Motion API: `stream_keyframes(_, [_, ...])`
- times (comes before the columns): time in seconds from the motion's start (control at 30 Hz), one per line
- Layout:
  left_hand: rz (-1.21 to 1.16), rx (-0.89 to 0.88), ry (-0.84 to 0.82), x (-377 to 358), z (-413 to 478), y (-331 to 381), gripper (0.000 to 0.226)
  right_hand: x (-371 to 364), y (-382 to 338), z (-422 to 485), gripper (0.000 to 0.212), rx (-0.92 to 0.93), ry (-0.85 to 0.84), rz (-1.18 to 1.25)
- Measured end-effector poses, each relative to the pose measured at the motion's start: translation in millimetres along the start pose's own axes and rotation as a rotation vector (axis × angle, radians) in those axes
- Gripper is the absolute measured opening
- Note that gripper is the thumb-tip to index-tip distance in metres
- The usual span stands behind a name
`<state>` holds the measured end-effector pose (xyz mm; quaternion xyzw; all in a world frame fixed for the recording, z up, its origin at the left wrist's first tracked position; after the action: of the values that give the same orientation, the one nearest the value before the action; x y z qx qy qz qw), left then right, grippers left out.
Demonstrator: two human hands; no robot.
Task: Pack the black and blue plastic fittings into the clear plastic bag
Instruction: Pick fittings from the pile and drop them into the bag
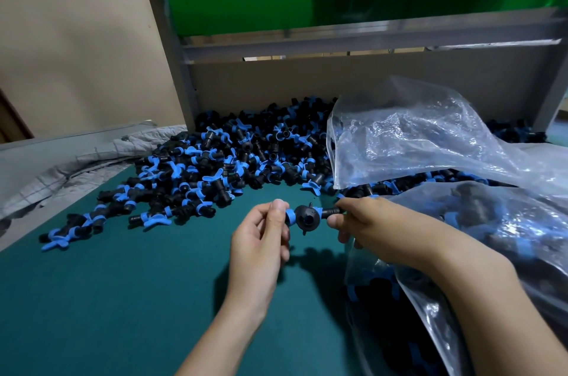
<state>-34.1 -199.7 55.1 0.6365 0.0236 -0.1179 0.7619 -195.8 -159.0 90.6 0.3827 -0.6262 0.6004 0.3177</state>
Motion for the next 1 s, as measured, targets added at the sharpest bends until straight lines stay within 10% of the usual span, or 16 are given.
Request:
stream_keyframes(0.53, [-0.165, 0.243, 0.064, 15.1, 10.8, -32.0, 0.028, 29.7, -10.6, -18.5, 0.064, -0.047, 0.169, 0.001])
stream_keyframes(1.0, [-0.142, 0.184, -0.304, -75.1, -39.9, -20.2, 0.008, 61.6, -73.9, -40.1, 0.073, 0.244, 0.440, 0.148])
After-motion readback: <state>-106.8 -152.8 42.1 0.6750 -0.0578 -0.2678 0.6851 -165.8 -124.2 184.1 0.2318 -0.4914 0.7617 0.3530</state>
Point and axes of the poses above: each hand's wrist, its own z-axis towards the middle knuckle, its own x-axis out of the back of the hand, y = z × x, the point moved 9 cm from there along z, towards the middle knuckle, and after that the axes turned 4 degrees about x, right-handed, at the moved point
